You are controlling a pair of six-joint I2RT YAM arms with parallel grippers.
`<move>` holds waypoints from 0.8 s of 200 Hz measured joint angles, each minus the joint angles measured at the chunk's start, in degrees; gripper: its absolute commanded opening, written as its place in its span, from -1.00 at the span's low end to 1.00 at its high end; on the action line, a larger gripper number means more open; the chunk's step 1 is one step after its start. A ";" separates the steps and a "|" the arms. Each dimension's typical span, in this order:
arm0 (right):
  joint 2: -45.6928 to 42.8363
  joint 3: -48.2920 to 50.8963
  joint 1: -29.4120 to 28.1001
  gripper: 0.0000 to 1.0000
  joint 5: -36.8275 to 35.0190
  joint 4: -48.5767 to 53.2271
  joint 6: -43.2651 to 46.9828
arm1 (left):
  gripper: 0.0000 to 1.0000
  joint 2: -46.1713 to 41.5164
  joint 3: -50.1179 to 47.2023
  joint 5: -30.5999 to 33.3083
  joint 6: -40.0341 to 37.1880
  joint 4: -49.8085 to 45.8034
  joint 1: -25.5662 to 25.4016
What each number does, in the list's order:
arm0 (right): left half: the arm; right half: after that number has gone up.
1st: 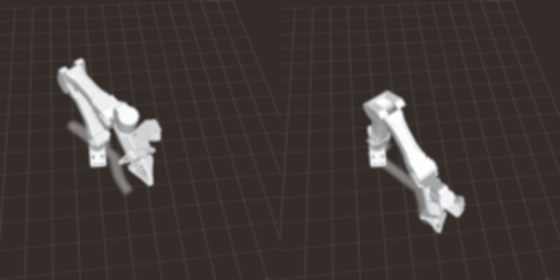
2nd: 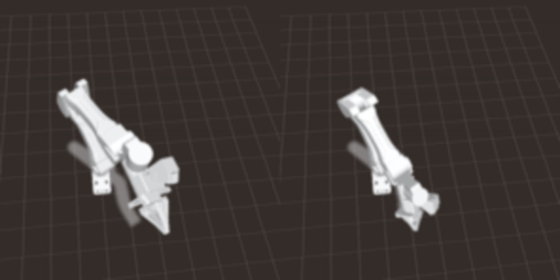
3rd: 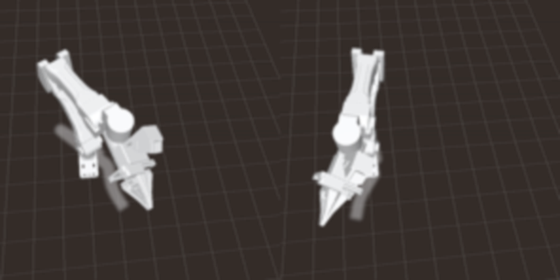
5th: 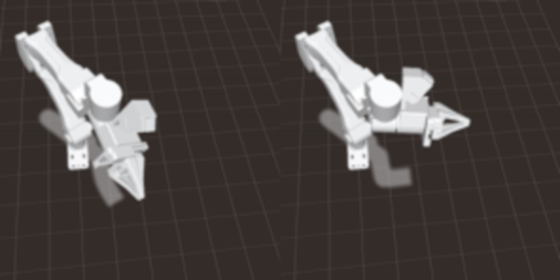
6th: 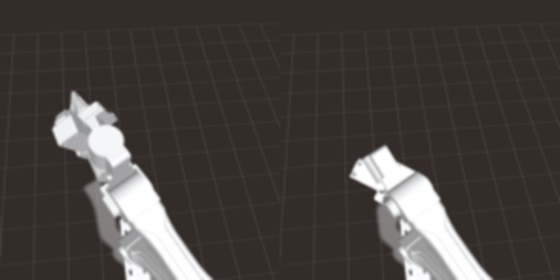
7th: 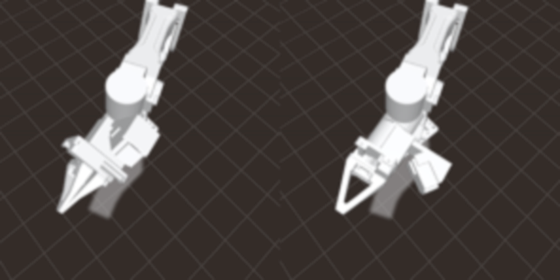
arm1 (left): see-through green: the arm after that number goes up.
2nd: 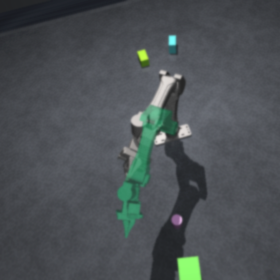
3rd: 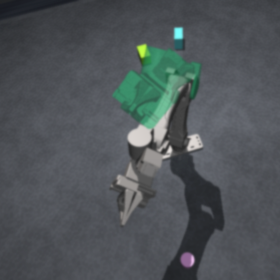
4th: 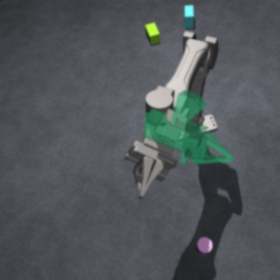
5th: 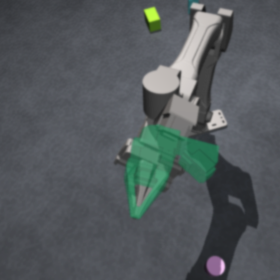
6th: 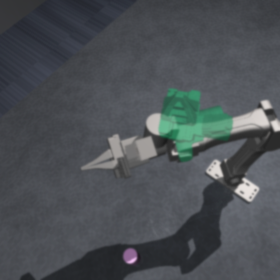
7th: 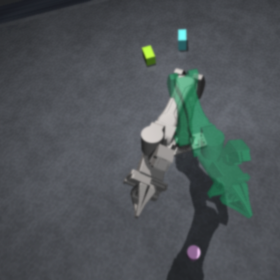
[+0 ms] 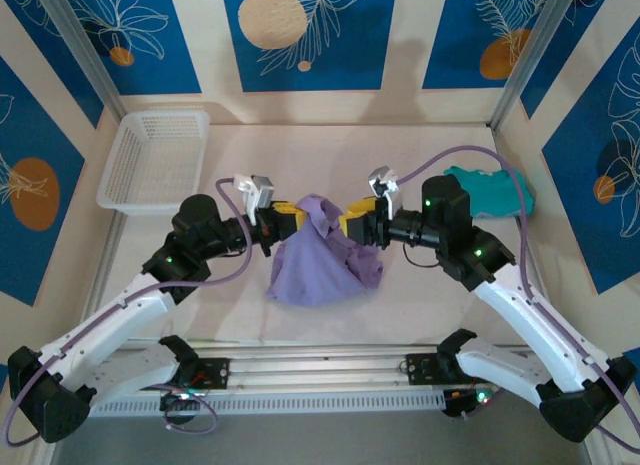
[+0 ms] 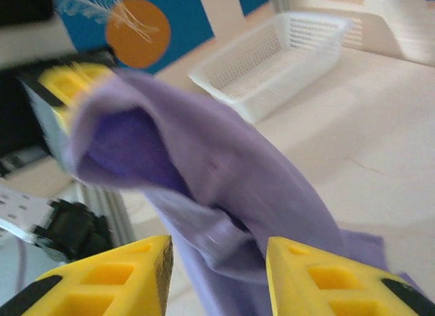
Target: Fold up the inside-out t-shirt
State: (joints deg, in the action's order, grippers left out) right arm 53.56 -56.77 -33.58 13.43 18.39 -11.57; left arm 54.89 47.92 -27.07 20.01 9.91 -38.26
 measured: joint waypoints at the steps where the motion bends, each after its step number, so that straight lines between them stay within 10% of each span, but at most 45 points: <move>1: 0.02 0.11 0.00 -0.11 -0.11 0.02 0.13 | -1.00 0.00 -0.04 -0.07 0.07 0.07 0.04; 160: 9.14 4.28 -7.58 0.10 -16.13 -6.80 10.43 | -1.00 0.00 -0.63 -4.66 5.22 4.24 2.05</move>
State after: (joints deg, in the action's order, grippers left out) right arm 62.70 -52.49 -41.17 -2.70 11.60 -1.15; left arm 54.89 47.29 -31.73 25.23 14.15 -36.21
